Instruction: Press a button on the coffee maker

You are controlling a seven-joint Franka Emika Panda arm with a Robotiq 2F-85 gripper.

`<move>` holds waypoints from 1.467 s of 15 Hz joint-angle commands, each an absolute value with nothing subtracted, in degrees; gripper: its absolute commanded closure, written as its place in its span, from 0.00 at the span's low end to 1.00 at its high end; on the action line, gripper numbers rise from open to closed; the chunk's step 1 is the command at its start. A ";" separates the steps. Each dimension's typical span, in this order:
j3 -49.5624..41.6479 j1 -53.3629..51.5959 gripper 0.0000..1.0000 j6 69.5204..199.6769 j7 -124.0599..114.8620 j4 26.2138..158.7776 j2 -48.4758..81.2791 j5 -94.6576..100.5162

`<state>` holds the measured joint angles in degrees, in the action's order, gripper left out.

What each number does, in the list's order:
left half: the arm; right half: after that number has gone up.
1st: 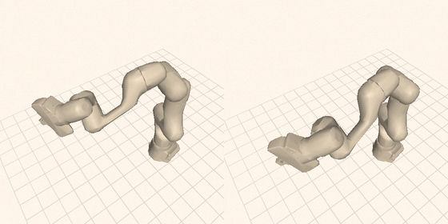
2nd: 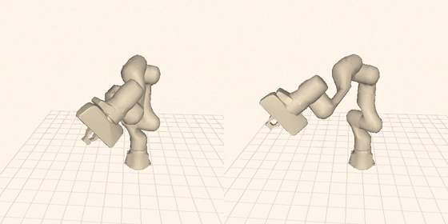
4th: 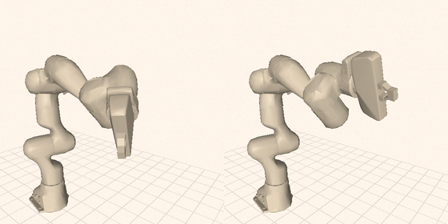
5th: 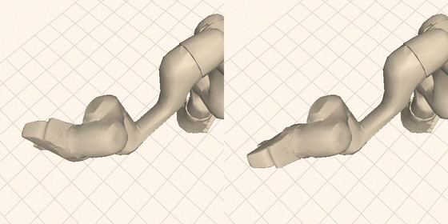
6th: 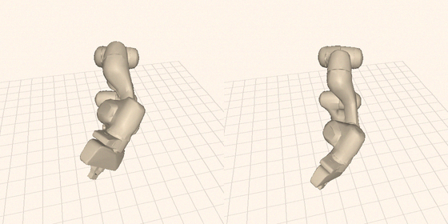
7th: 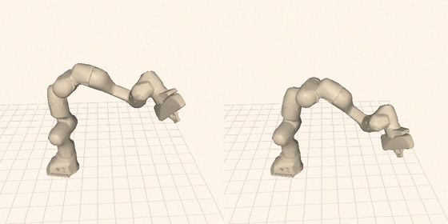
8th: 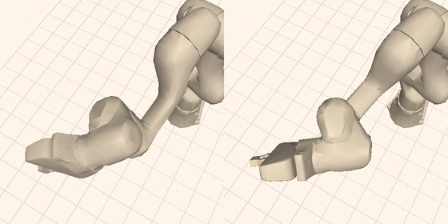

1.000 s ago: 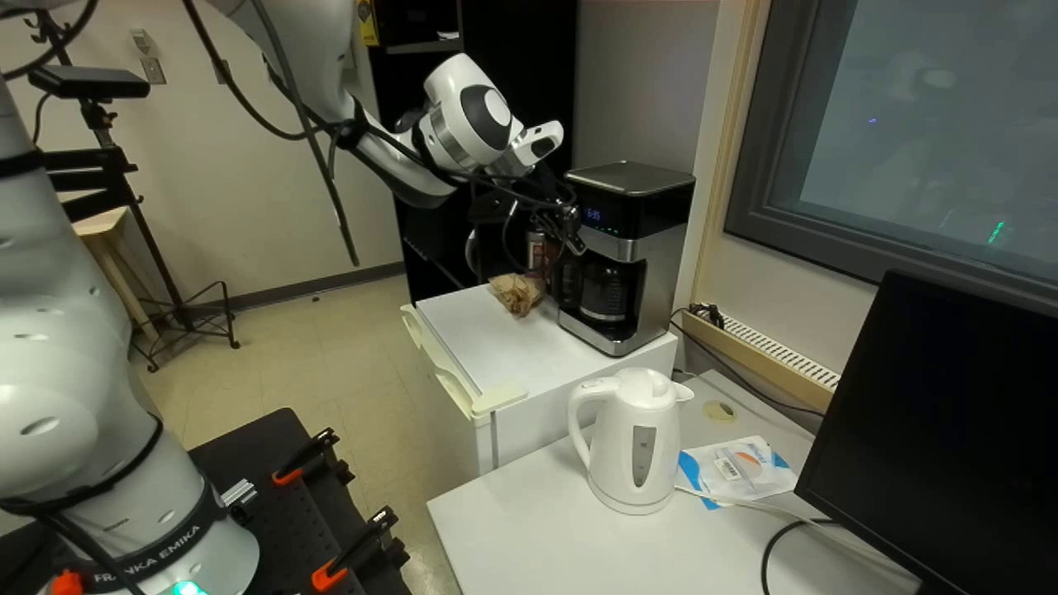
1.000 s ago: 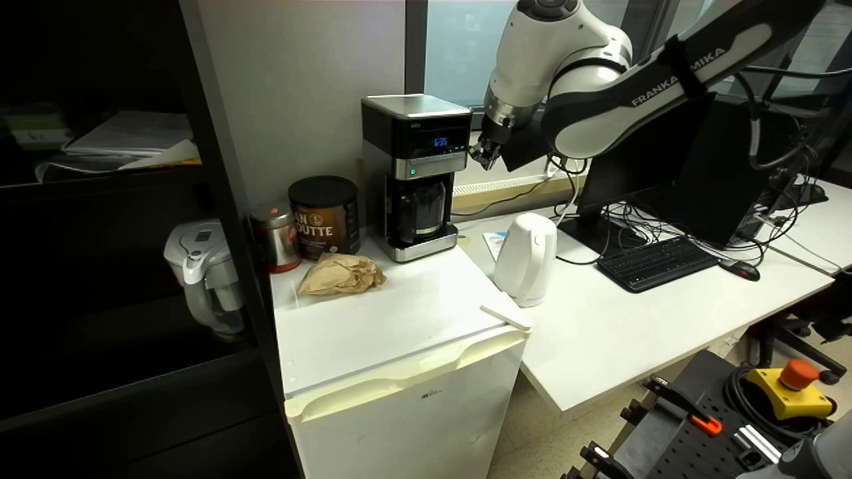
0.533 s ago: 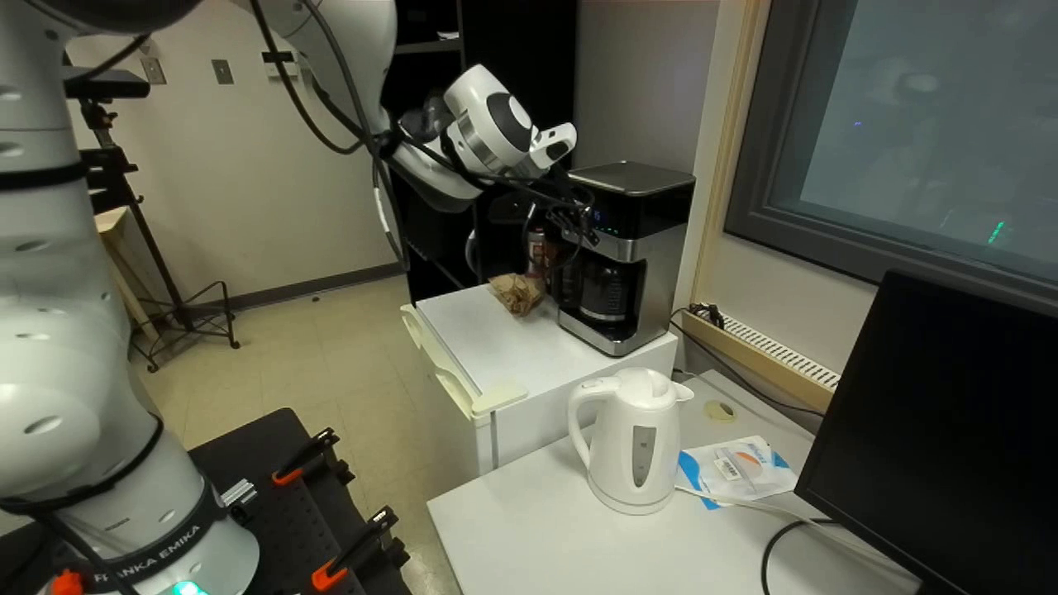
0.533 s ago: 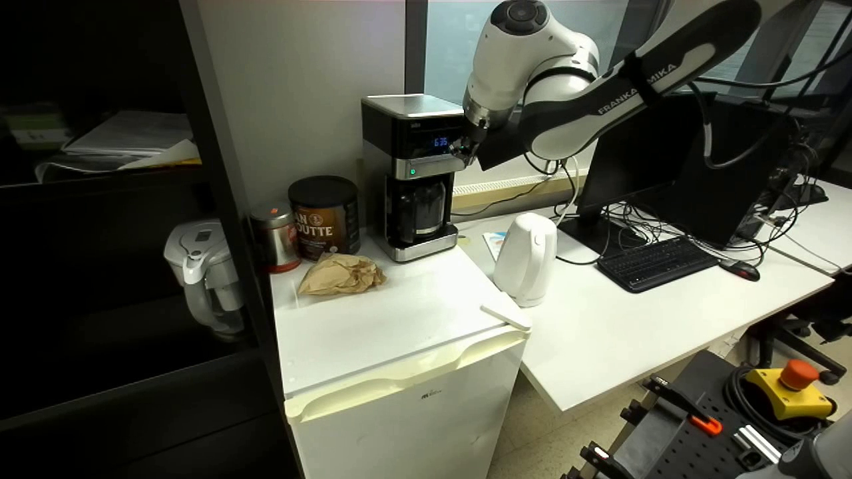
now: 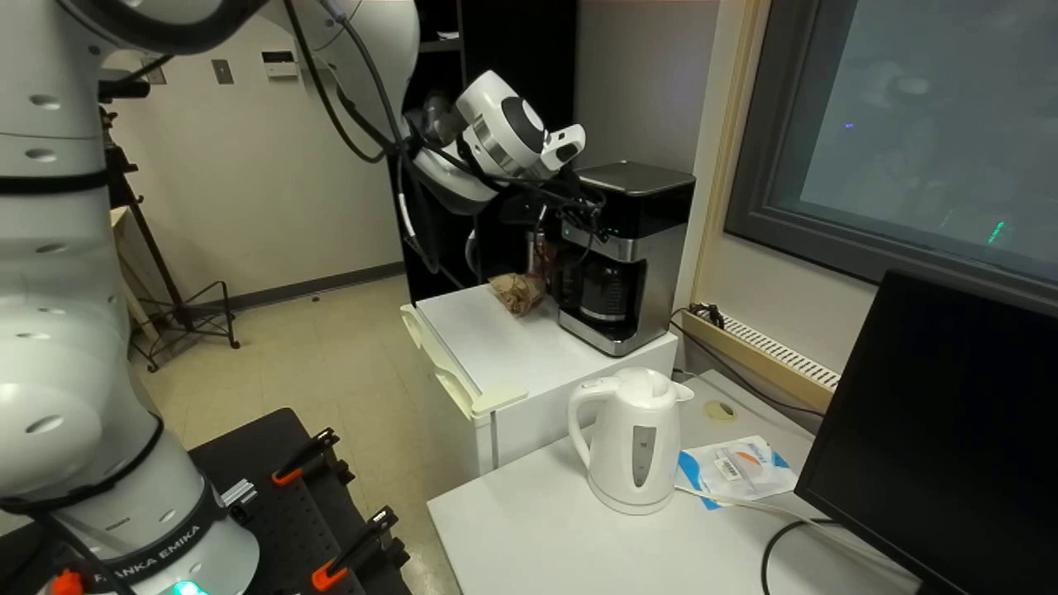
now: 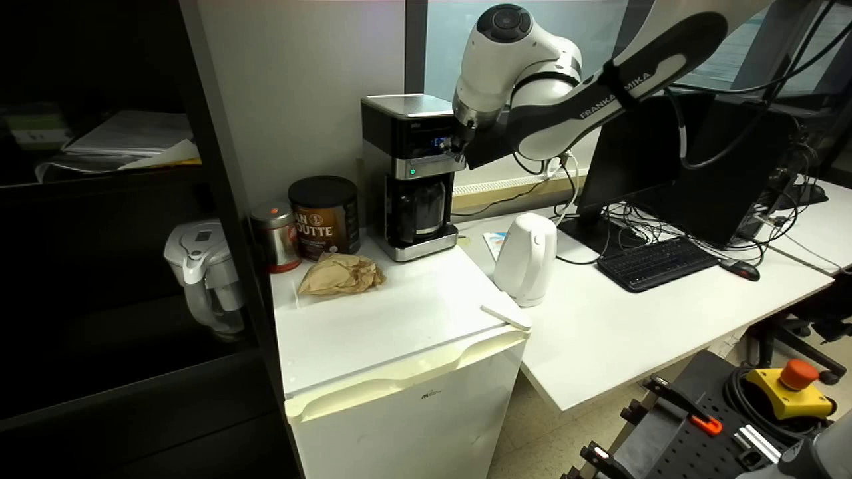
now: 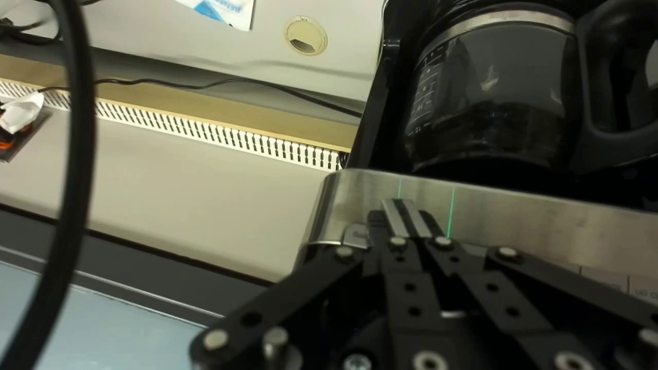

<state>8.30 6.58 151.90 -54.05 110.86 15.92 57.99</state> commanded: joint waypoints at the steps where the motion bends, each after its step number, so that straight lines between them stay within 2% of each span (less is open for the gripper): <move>1: 7.66 6.23 1.00 153.10 -56.11 108.31 17.63 59.96; 7: 8.28 6.88 1.00 153.37 -54.17 109.92 16.29 58.04; 22: 11.27 8.18 1.00 152.80 -39.07 131.51 -4.85 41.72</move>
<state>10.83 8.32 152.75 -41.70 125.01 1.53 45.13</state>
